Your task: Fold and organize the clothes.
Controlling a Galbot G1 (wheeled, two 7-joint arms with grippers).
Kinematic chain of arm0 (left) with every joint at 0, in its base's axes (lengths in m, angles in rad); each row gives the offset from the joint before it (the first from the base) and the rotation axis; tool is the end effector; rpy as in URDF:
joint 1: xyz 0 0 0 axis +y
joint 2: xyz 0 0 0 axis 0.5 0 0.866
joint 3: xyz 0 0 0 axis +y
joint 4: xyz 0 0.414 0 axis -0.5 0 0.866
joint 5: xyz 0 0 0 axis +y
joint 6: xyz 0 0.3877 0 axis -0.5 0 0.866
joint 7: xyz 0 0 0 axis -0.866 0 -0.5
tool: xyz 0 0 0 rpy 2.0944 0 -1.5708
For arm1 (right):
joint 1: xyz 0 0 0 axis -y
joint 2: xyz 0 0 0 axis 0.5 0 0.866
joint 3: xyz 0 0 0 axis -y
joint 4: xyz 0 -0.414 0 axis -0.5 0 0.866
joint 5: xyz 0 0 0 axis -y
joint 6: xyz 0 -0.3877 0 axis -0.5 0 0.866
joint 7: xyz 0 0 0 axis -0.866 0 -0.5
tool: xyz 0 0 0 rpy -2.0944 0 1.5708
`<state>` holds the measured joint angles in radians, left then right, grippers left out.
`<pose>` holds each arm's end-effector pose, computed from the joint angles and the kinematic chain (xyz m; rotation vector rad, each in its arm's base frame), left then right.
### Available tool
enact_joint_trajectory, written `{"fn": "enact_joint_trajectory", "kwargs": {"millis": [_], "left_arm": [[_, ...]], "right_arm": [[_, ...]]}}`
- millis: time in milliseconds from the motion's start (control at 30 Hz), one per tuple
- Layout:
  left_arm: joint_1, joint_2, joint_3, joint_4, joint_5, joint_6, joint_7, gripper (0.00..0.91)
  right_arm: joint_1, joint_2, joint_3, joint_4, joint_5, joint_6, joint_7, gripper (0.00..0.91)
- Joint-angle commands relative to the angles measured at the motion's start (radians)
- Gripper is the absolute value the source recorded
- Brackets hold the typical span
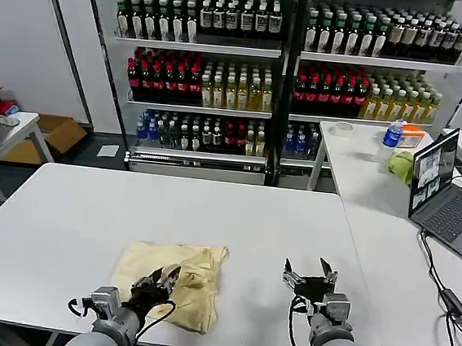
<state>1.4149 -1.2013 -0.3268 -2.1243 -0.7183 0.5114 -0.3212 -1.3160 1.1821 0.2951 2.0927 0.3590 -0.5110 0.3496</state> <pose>0.2230 0.0158 -0.3209 -0.2265 -2.5833 0.3705 0.2537 -0.0132 -0.3117 0.0735 -2.7820 0.1134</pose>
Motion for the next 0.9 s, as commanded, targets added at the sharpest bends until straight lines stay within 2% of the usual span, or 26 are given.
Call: {"fn": "enact_joint_trajectory", "kwargs": {"millis": [33,400,600,733,800,833,900], "left_arm": [[0.011,0.004,-0.002,-0.007,-0.007,-0.009,0.003,0.06],[0.143,0.006,0.035,-0.207,0.017,-0.029,0.013,0.05],[0.17,-0.01,0.083,-0.215,0.042,-0.034,0.02,0.05],[0.177,-0.018,0.116,-0.197,0.073,-0.038,0.037,0.081],[0.175,-0.02,0.129,-0.178,0.092,-0.034,0.058,0.826],[0.173,-0.021,0.135,-0.167,0.1,-0.033,0.066,0.907],[0.168,-0.027,0.148,-0.154,0.113,-0.032,0.087,0.907]], "right_arm": [[-0.002,0.001,0.002,0.003,-0.001,-0.001,0.0,0.907],[0.003,0.001,-0.001,0.001,0.0,0.0,0.0,0.907],[0.015,0.004,-0.009,-0.006,0.0,-0.001,0.0,0.907],[0.019,0.005,-0.012,-0.008,0.001,-0.004,0.0,0.907],[0.02,0.004,-0.012,-0.011,0.001,-0.004,-0.001,0.907],[0.02,0.003,-0.012,-0.012,0.001,-0.003,-0.001,0.907],[0.021,0.003,-0.013,-0.014,0.001,-0.002,-0.002,0.907]]}}
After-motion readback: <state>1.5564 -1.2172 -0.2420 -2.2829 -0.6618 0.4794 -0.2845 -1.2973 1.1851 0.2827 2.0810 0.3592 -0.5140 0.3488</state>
